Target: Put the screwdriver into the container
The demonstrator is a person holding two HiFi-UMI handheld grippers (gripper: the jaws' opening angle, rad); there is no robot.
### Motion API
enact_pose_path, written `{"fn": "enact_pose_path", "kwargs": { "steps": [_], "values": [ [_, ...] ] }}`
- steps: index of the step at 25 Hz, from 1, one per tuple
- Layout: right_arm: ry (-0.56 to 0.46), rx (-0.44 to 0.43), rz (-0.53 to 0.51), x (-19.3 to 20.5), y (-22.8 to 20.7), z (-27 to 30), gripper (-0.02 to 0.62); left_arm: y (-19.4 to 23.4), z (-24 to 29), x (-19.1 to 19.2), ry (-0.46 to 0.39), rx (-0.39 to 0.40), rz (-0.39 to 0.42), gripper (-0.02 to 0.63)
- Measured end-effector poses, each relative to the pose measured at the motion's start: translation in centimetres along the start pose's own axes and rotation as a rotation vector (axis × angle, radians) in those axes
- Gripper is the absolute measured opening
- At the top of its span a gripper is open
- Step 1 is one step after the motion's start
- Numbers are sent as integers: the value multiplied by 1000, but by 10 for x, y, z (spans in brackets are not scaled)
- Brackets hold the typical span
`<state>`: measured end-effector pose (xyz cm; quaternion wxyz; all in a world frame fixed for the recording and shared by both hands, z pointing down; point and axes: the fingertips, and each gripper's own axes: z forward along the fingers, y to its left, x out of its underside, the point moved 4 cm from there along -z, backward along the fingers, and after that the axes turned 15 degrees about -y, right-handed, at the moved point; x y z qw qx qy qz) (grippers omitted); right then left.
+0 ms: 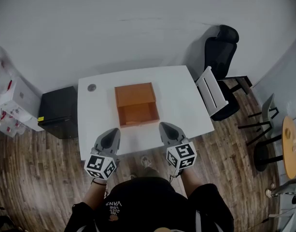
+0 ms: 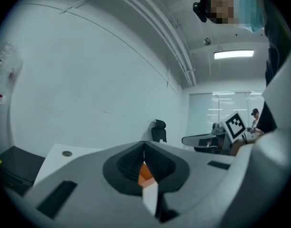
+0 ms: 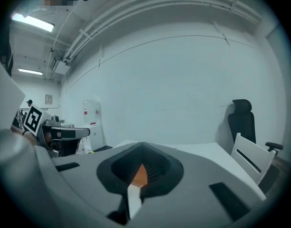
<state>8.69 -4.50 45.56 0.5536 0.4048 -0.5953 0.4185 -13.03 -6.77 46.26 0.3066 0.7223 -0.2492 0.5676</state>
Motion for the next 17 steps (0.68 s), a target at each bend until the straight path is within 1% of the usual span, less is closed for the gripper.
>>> {"fn": "enact_pose_path", "kwargs": {
  "steps": [17],
  "values": [
    [-4, 5, 6, 1, 7, -6, 11, -1, -7, 0, -3, 0, -5, 14]
  ]
}}
